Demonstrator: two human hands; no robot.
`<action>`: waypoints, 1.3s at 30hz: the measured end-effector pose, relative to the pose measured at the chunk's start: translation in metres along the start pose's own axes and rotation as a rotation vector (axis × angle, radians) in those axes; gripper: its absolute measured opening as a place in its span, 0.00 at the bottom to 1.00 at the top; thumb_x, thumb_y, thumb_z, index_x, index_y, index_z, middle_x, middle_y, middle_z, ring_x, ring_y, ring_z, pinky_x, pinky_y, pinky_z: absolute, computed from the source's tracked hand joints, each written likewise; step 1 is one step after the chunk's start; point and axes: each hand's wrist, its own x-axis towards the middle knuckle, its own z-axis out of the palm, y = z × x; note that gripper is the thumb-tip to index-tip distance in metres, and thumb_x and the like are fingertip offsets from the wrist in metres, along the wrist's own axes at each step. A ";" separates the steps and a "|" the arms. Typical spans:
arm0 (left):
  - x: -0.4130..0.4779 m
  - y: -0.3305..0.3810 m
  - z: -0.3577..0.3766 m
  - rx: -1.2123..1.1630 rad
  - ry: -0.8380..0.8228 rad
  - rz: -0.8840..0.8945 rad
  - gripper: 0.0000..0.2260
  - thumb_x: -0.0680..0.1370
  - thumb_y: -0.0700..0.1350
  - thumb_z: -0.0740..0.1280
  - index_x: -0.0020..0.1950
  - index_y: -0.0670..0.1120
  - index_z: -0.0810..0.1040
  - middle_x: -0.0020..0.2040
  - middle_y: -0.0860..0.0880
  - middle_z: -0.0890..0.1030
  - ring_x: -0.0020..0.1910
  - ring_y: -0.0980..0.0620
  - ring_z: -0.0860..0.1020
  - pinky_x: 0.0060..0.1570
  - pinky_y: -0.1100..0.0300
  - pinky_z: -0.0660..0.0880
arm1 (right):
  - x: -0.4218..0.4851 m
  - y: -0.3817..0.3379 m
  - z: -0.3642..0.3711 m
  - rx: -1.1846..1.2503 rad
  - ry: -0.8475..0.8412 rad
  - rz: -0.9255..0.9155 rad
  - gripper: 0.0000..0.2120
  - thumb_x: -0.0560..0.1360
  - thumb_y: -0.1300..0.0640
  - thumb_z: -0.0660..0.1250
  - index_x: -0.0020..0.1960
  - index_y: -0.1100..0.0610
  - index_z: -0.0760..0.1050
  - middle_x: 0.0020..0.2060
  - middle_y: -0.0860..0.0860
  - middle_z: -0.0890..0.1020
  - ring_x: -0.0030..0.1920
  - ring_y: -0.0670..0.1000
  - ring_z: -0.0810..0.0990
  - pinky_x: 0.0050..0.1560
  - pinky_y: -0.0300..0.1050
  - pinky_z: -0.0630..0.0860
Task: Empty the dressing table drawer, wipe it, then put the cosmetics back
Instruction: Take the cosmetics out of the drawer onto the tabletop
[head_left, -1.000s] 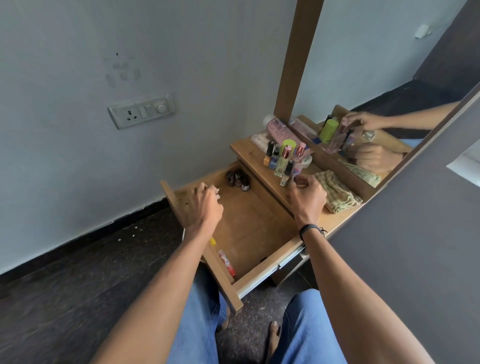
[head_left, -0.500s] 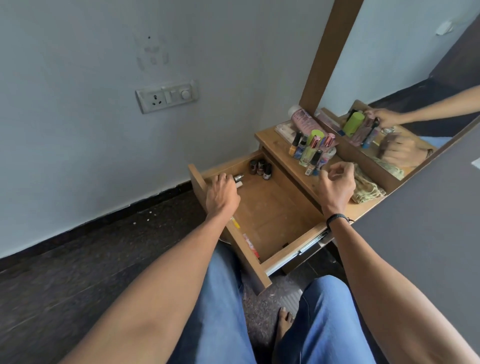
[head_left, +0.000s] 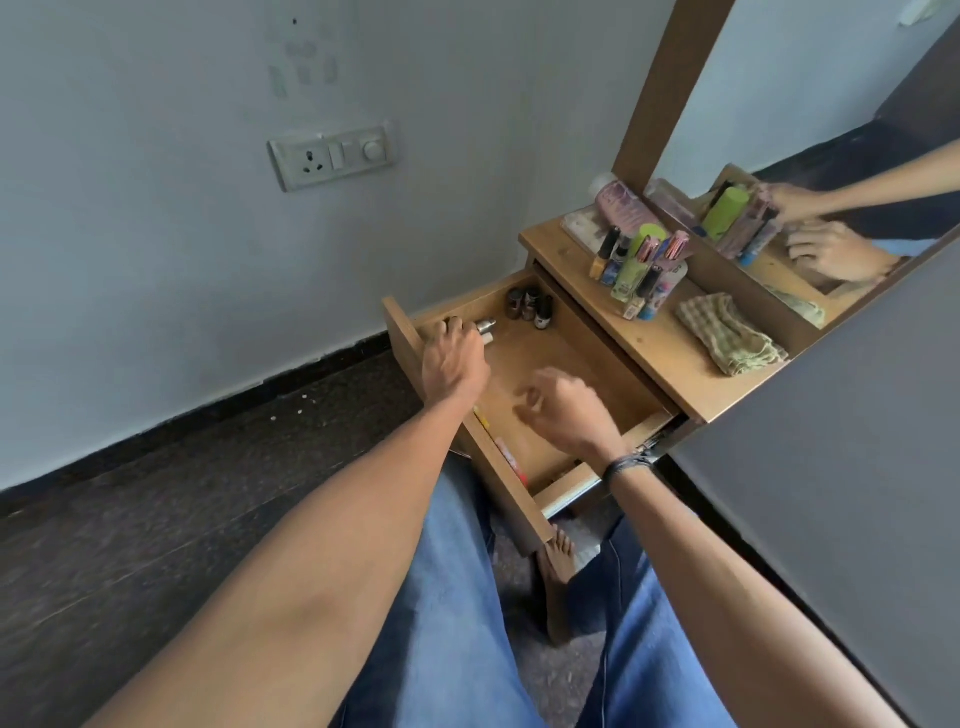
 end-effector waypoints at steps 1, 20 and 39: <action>-0.001 0.001 -0.001 0.000 -0.007 0.002 0.16 0.78 0.42 0.68 0.65 0.45 0.76 0.66 0.45 0.76 0.65 0.45 0.72 0.57 0.53 0.74 | 0.001 -0.005 0.009 -0.048 -0.180 0.039 0.09 0.79 0.50 0.69 0.57 0.50 0.80 0.50 0.47 0.81 0.46 0.47 0.80 0.49 0.45 0.80; -0.006 0.012 -0.018 0.318 -0.379 0.099 0.21 0.71 0.62 0.73 0.54 0.48 0.80 0.51 0.48 0.82 0.50 0.45 0.80 0.44 0.53 0.69 | -0.018 -0.001 0.023 0.364 -0.086 0.286 0.06 0.76 0.51 0.72 0.48 0.46 0.75 0.43 0.46 0.84 0.43 0.48 0.82 0.44 0.46 0.79; -0.008 0.017 -0.016 0.369 -0.547 0.088 0.39 0.63 0.70 0.76 0.65 0.47 0.77 0.65 0.47 0.77 0.67 0.41 0.71 0.59 0.47 0.73 | 0.011 0.079 -0.083 0.580 0.854 0.316 0.15 0.75 0.67 0.73 0.58 0.59 0.75 0.47 0.38 0.80 0.45 0.35 0.82 0.46 0.42 0.84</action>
